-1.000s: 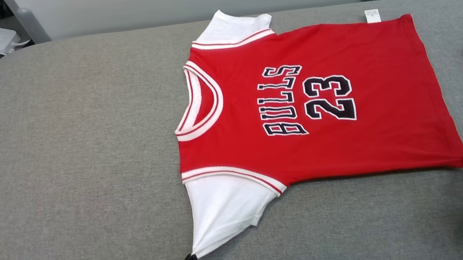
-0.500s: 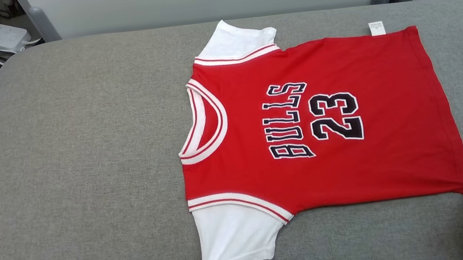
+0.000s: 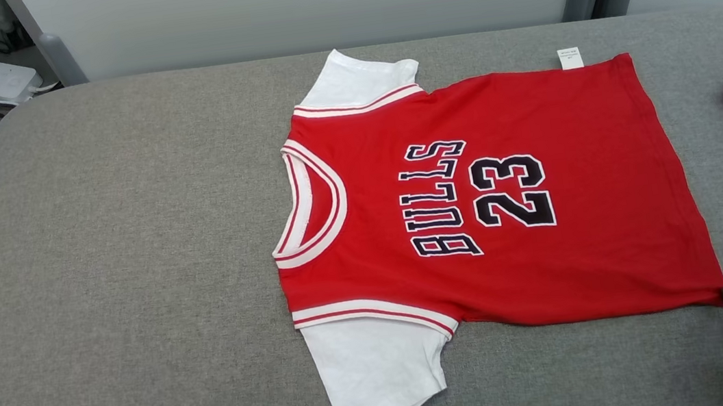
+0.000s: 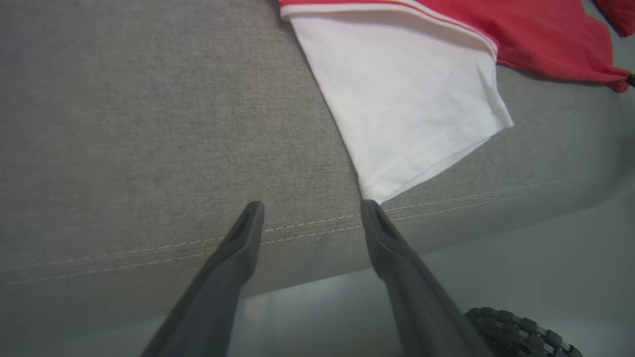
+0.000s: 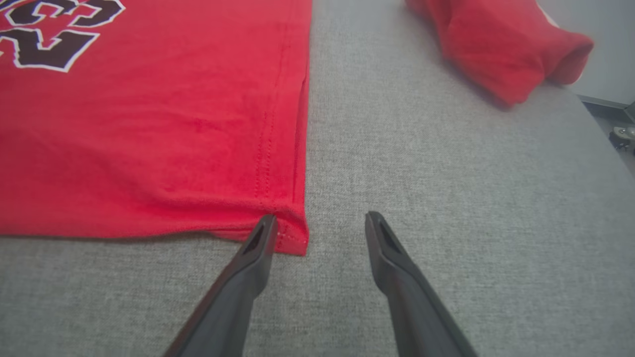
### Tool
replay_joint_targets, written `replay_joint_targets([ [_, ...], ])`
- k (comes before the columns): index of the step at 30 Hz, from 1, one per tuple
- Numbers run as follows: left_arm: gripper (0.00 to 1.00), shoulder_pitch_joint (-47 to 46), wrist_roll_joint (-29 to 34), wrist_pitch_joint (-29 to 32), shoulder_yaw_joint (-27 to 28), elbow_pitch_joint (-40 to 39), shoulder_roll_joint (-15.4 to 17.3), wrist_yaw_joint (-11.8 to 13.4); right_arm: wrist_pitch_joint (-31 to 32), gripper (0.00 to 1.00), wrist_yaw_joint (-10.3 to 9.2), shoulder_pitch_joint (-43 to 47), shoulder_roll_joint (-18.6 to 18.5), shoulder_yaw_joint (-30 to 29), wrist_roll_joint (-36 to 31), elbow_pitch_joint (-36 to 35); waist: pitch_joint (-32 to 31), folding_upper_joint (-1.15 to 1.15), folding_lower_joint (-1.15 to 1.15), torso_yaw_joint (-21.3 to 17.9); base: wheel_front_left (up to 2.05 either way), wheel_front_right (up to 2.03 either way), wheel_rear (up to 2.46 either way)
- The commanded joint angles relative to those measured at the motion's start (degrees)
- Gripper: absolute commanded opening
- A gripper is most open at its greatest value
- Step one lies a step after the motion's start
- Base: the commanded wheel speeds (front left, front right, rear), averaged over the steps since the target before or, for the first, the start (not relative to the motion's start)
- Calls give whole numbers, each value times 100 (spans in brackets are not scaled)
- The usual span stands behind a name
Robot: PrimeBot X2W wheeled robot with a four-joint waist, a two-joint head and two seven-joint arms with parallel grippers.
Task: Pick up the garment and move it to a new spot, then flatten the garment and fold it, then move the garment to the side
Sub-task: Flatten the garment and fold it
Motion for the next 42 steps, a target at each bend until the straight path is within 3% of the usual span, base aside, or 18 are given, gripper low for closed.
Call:
replay_joint_targets([
  [1, 100, -322, 104, -169, 310, -139, 171, 103, -110, 100, -1, -82, -174, 9, -73, -147, -28, 0, 0, -21, 0, 0, 0],
  [7, 100, -287, -74, -991, 966, -378, 53, 416, -125, 100, -1, 11, -111, -613, -416, -1153, -199, 0, 0, -98, 0, 0, 0],
  [14, 100, -197, -96, -2119, 1605, -675, -267, 675, -126, 100, -1, 592, 411, -1090, -871, -2966, -528, 0, 0, -209, 0, 0, 0],
  [17, 100, -98, 82, -2307, 1770, -757, -449, 767, -126, 100, -1, 850, 697, -1339, -1042, -3552, -656, 0, 0, -267, 0, 0, 0],
  [19, 100, -57, 284, -2351, 1837, -819, -559, 768, -126, 100, -1, 1024, 886, -1194, -949, -3918, -724, 0, 0, -295, 0, 0, 0],
  [23, 100, 42, 797, -2367, 2123, -1102, -891, 610, -126, 100, -1, 1298, 901, -840, -780, -4505, -812, 0, 0, -355, 0, 0, 0],
  [25, 100, 89, 939, -2368, 2209, -1163, -983, 547, -126, 100, -1, 1349, 914, -870, -813, -4587, -830, 0, 0, -370, 0, 0, 0],
  [28, 100, 295, 1635, -2369, 2354, -1167, -1149, 212, -127, 100, -1, 1549, 1043, -992, -968, -4757, -879, 0, 0, -402, 0, 0, 0],
  [34, 100, 492, 2300, -2369, 2384, -910, -1276, -154, -127, 100, -1, 1884, 1154, -1197, -915, -4678, -901, 0, 0, -367, 0, 0, 0],
  [42, 100, 740, 2515, -2370, 2446, -628, -1612, -443, -127, 100, -1, 2261, 1220, -1474, -856, -4542, -874, 0, 0, -239, 0, 0, 0],
])
